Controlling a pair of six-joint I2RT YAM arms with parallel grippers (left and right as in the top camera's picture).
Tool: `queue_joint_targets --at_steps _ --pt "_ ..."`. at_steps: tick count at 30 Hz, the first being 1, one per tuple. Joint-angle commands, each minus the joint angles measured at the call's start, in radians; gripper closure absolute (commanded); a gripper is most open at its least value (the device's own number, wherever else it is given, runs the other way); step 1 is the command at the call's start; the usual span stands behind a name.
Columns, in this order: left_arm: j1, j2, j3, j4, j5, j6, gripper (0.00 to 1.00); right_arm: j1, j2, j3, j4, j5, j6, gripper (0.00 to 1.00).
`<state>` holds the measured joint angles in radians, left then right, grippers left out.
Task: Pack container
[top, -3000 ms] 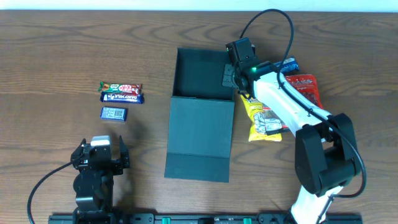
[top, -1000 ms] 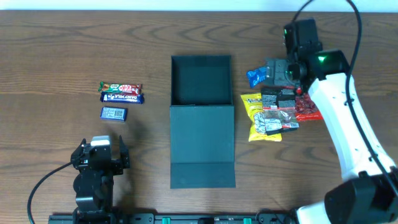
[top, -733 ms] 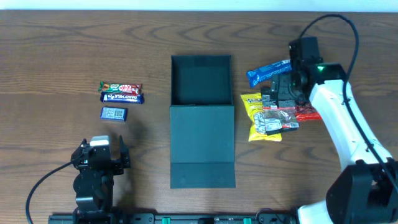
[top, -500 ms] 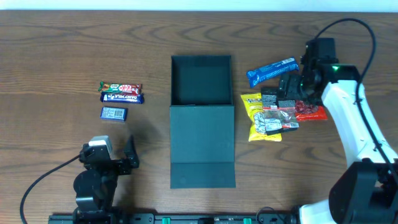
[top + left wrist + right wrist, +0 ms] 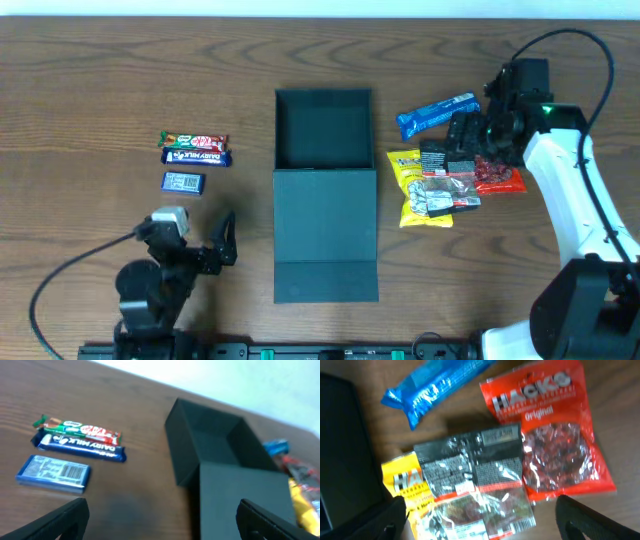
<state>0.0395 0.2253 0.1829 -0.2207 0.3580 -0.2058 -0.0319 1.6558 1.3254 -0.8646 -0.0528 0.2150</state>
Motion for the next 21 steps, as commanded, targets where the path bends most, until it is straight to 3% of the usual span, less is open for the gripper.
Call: queue_joint_targets --at_steps 1,6,11,21 --pt "0.006 0.169 0.15 0.012 -0.055 0.141 0.04 0.002 0.002 0.0 0.04 -0.004 -0.048 0.06" --pt "0.006 0.538 0.384 -0.091 -0.183 0.26 0.05 0.02 0.027 0.0 0.069 0.006 -0.05 0.14" --pt "0.006 0.798 0.559 -0.092 -0.124 0.259 0.05 0.061 0.093 0.0 0.054 0.023 -0.052 0.15" --pt "0.006 0.967 0.621 0.033 -0.053 0.259 0.05 0.118 0.18 0.0 0.038 0.084 0.017 0.2"
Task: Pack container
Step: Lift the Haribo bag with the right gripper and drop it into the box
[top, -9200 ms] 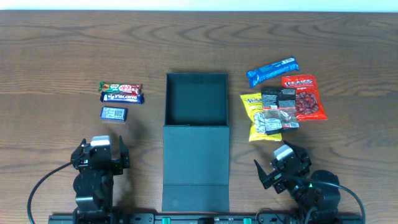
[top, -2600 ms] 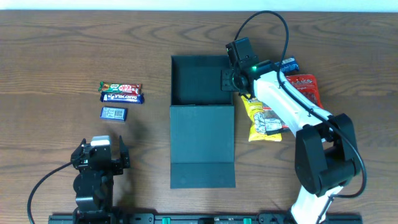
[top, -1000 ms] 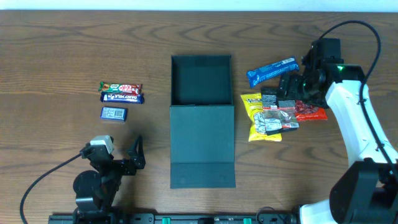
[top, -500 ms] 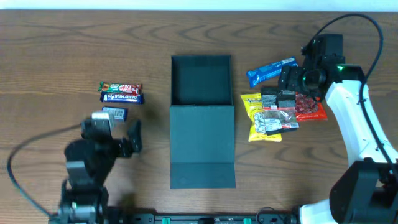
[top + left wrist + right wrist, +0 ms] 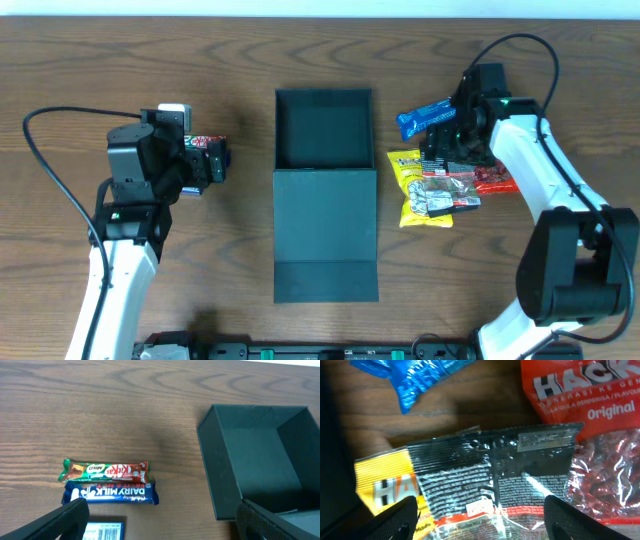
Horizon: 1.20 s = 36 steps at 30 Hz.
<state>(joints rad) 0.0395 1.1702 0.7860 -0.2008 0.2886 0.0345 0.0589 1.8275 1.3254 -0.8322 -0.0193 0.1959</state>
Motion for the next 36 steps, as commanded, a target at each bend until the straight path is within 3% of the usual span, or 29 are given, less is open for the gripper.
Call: queue_joint_targets --at_steps 1,8,15,20,27,29,36 --pt "0.006 0.031 0.018 0.018 0.016 0.018 0.05 0.037 0.01 0.0 0.011 0.064 0.035 0.2" --pt "0.006 0.072 0.018 0.058 0.016 0.018 0.05 0.106 0.046 0.0 0.06 0.091 0.07 0.21" --pt "0.006 0.073 0.018 0.076 0.016 0.01 0.05 0.106 0.128 0.0 0.074 0.136 0.15 0.3" --pt "0.006 0.073 0.018 0.079 0.017 -0.015 0.05 0.103 0.156 0.0 0.081 0.181 0.193 0.56" --pt "0.006 0.073 0.018 0.079 0.019 -0.016 0.05 0.101 0.156 0.0 0.085 0.181 0.193 0.78" --pt "0.006 0.073 0.018 0.079 0.019 -0.016 0.05 0.101 0.156 0.0 0.085 0.181 0.193 0.96" --pt "0.006 0.073 0.018 0.079 0.02 -0.035 0.05 0.102 0.14 0.035 0.038 0.18 0.193 0.99"
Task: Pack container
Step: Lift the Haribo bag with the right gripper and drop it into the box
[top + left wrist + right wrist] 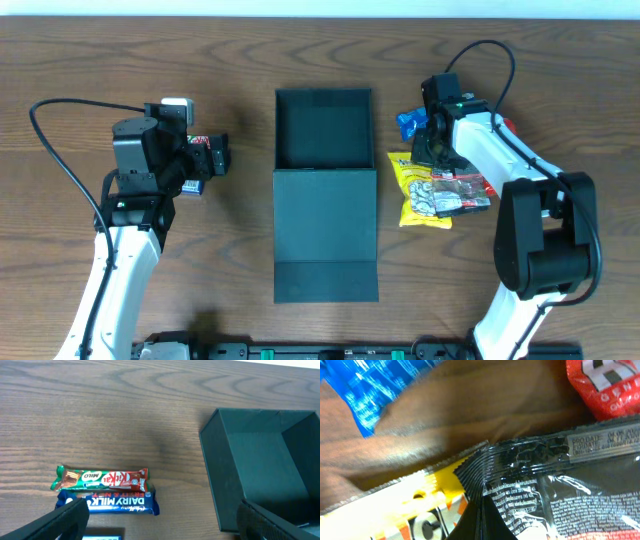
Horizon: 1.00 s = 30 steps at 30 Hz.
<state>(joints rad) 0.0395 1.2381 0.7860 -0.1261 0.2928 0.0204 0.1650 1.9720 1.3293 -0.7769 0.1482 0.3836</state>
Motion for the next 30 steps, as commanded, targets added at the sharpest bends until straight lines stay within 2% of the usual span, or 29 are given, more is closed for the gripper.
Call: queue_joint_targets --at_steps 1,6,11,17,21,26,28,30 --pt "0.006 0.005 0.018 0.004 0.016 -0.021 0.05 -0.003 -0.016 0.055 -0.04 0.013 0.006 0.99" --pt "0.006 0.005 0.018 0.004 0.015 -0.021 0.05 0.01 -0.103 0.19 -0.111 0.006 0.0 0.98" --pt "0.006 0.005 0.018 0.004 0.015 -0.021 0.05 0.041 -0.203 0.298 -0.109 -0.096 -0.022 0.98" --pt "0.006 0.005 0.018 0.004 0.015 -0.021 0.05 0.124 -0.216 0.446 -0.163 -0.1 -0.021 0.98" --pt "0.006 0.005 0.018 0.011 0.015 -0.021 0.05 0.193 -0.216 0.479 -0.151 -0.111 0.016 0.99" --pt "0.006 0.005 0.018 0.014 0.015 -0.028 0.04 0.257 -0.21 0.48 -0.053 -0.241 0.019 0.99" --pt "0.006 0.005 0.018 0.016 0.015 -0.028 0.05 0.266 -0.195 0.479 0.001 -0.386 -0.035 0.98" --pt "0.006 0.005 0.018 0.015 0.015 -0.028 0.05 0.264 -0.172 0.479 0.0 -0.417 -0.04 0.99"
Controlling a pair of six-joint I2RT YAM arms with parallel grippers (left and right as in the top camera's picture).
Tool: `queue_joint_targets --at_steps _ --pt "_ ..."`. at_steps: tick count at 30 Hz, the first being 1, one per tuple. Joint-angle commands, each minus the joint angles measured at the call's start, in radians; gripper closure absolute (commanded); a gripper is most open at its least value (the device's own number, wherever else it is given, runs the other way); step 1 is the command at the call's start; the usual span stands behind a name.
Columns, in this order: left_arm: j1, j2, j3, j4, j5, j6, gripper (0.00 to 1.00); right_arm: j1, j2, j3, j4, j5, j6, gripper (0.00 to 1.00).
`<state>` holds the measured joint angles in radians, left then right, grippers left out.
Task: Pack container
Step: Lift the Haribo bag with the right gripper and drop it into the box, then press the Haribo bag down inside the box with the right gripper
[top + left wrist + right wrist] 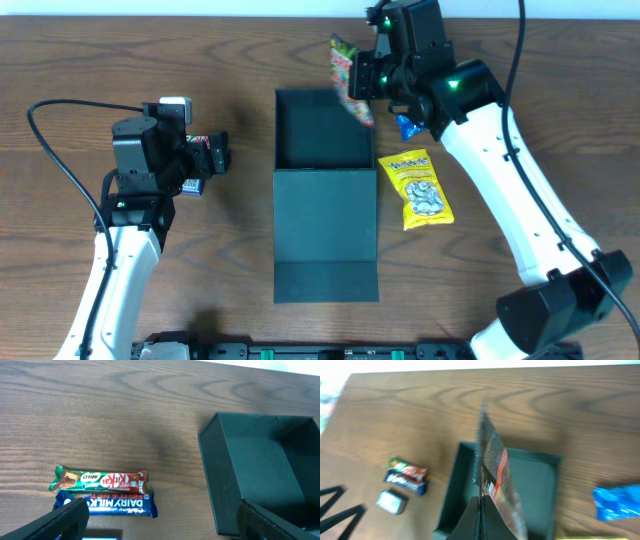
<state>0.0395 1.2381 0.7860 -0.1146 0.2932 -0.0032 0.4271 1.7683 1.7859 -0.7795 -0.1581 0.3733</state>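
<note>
The dark green box stands open at mid-table, its lid folded toward the front. My right gripper hangs above the box's back right corner, shut on a clear-and-black candy bag that dangles edge-on over the box's hollow. My left gripper is open above the KitKat bar and the Dairy Milk bar, touching neither. The box's left wall shows in the left wrist view.
A yellow candy bag lies right of the lid. A blue packet sits beside the box's right wall, mostly under my right arm from overhead. A small blue box lies in front of the bars. The red bag is out of view.
My right gripper was down on the table, shut on the edge of the clear-and-black bag. Now it holds that bag in the air over the box. The left arm barely moved.
My left arm was low near the table's front while my right gripper hung open over the candy bags. Then the left gripper stood over the chocolate bars and the right was closer to the clear-and-black bag. It shut on that bag, which now hangs over the box.
</note>
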Motion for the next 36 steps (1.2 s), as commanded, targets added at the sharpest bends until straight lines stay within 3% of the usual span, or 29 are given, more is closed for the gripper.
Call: queue_joint_targets --at_steps 1,12,17,34,35,36 --pt "0.006 0.005 0.018 0.004 0.015 -0.004 0.05 -0.002 0.047 0.023 0.001 -0.128 -0.03 0.98" --pt "0.006 0.005 0.018 0.003 0.014 -0.004 0.05 -0.008 0.251 0.023 0.075 -0.406 -0.009 0.98" --pt "0.006 0.005 0.018 0.003 0.014 -0.004 0.05 -0.007 0.259 0.023 0.076 -0.417 0.008 0.99" --pt "0.006 0.005 0.018 -0.009 0.014 -0.004 0.05 -0.01 0.365 0.023 -0.105 0.152 0.151 0.98" --pt "0.006 0.005 0.018 -0.01 0.014 -0.004 0.05 -0.01 0.365 0.023 -0.107 0.162 0.15 0.81" --pt "0.006 0.005 0.018 -0.009 0.014 -0.004 0.05 -0.01 0.365 0.023 -0.107 0.169 0.15 0.41"
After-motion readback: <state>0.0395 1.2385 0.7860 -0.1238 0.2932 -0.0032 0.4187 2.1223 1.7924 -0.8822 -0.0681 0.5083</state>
